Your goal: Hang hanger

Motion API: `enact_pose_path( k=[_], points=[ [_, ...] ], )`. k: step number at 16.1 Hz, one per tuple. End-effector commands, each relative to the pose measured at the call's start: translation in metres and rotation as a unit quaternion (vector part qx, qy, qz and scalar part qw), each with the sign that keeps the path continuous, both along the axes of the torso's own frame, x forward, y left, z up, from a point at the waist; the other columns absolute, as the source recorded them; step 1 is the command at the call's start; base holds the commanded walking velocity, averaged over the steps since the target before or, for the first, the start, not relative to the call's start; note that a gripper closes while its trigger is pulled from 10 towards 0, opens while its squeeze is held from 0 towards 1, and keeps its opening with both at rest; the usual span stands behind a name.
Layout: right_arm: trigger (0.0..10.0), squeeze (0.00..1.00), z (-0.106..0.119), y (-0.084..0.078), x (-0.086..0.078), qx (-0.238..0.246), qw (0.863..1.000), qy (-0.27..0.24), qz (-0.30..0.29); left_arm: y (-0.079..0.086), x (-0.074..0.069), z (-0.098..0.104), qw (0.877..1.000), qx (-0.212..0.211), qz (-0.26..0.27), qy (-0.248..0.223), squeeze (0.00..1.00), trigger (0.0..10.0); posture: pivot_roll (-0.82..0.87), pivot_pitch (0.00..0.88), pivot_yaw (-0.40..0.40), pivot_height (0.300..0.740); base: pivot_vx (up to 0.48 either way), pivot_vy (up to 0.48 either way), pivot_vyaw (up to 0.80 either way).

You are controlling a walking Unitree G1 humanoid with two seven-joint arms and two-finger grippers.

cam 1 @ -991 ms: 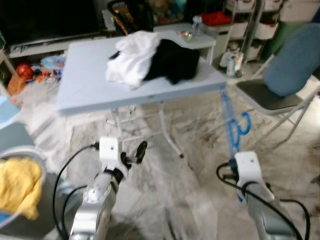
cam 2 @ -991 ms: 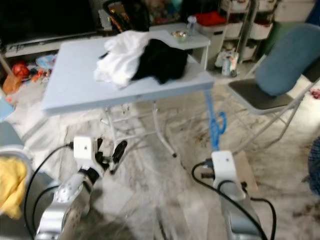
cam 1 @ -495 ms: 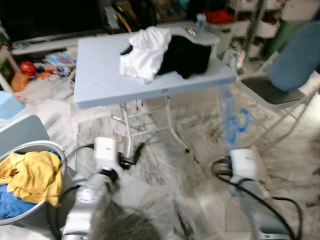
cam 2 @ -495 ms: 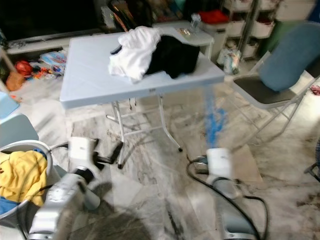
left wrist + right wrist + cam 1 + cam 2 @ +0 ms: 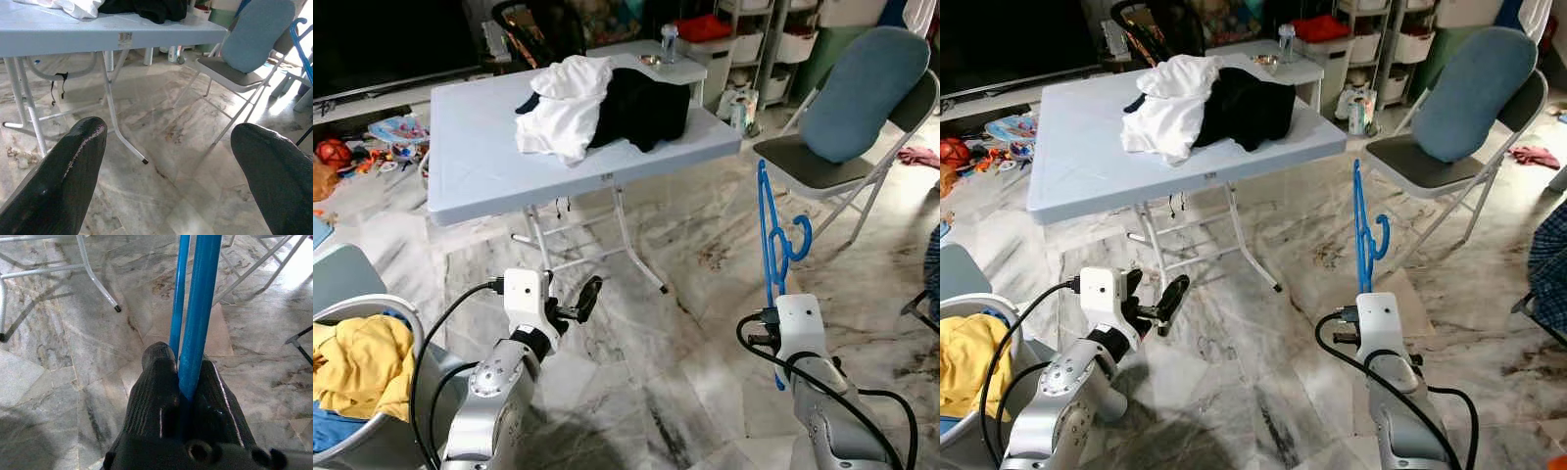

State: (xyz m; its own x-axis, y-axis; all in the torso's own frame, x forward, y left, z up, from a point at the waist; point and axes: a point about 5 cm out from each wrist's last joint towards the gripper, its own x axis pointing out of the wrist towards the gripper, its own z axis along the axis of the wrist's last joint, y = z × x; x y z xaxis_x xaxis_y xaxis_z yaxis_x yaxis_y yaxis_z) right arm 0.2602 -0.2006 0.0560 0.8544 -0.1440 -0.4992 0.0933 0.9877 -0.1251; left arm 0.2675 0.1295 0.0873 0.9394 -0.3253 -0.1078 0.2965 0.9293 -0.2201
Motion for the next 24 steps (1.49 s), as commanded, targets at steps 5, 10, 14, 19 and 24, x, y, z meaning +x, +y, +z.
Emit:
enact_pose_path(
  k=[5, 10, 14, 19, 24],
  points=[
    [10.0, 0.00, 0.004, 0.006, 0.005, 0.006, 1.000, -0.004, 0.006, 0.007, 0.001, -0.002, 1.000, 0.006, 0.001, 0.009, 0.00, 10.0, -0.15, 0.000, 0.049, 0.740, 0.293, 0.226, -0.48],
    [10.0, 0.00, 0.003, 0.008, 0.006, 0.007, 1.000, -0.004, 0.004, 0.005, 0.001, -0.003, 1.000, 0.006, -0.006, 0.012, 0.00, 10.0, -0.16, 0.000, 0.058, 0.740, 0.299, 0.332, -0.80],
    [10.0, 0.00, 0.000, 0.012, 0.005, 0.012, 1.000, 0.001, 0.001, 0.003, 0.003, -0.005, 1.000, 0.012, -0.017, 0.017, 0.00, 10.0, -0.15, 0.000, 0.067, 0.740, 0.297, 0.353, -0.80],
    [10.0, 0.00, -0.007, 0.019, 0.004, 0.018, 1.000, 0.007, 0.000, -0.002, -0.001, -0.009, 0.999, 0.013, -0.031, 0.027, 0.00, 10.0, -0.14, 0.000, 0.076, 0.740, 0.297, 0.351, 0.00],
    [10.0, 0.00, -0.017, 0.023, 0.011, 0.040, 0.999, 0.007, -0.001, -0.009, -0.003, -0.018, 0.998, 0.017, -0.033, 0.046, 0.00, 10.0, -0.10, 0.000, 0.067, 0.740, 0.168, 0.258, 0.00]
  ],
)
